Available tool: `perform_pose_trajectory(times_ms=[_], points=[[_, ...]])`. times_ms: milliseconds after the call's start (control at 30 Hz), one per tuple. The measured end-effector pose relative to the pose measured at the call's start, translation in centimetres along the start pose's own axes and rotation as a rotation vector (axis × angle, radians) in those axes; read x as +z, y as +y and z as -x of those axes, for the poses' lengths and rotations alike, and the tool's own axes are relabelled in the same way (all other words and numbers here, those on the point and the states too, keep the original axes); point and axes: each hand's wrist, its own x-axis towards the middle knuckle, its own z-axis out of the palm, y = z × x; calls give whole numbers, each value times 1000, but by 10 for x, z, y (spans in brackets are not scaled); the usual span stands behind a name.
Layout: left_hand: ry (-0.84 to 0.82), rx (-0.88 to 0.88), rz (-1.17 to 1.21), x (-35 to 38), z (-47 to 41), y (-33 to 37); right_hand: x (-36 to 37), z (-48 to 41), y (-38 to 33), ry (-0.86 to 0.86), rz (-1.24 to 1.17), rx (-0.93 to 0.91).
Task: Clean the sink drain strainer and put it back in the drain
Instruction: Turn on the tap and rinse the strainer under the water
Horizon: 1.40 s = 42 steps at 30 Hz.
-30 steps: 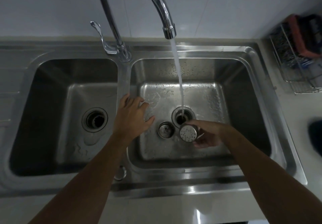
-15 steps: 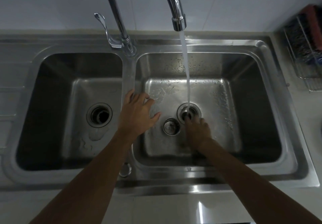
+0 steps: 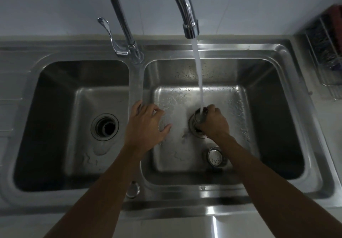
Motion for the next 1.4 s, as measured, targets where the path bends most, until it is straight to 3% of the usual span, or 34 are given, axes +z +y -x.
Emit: perform_pose_trajectory(times_ms=[100, 233, 333, 467, 700, 867, 1100, 1267, 1400], points=[[-13, -8, -3, 0, 0, 0, 4, 8, 2, -97, 120, -112], [-19, -11, 1, 0, -1, 0, -2, 7, 12, -50, 5, -9], [-6, -7, 3, 1, -1, 0, -3, 8, 10, -92, 84, -101], [-8, -9, 9, 0, -1, 1, -12, 5, 9, -23, 24, -19], [-34, -21, 11, -4, -1, 1, -14, 7, 8, -11, 54, -47], [-54, -25, 26, -7, -1, 2, -21, 8, 2, 60, -204, 32], [-79, -33, 32, -11, -2, 3, -30, 27, -4, 225, -180, -144], [-64, -35, 38, -10, -2, 3, -28, 47, -9, 186, -250, -173], [-66, -27, 30, -10, -2, 3, -3, 71, -13, 28, -386, -144]])
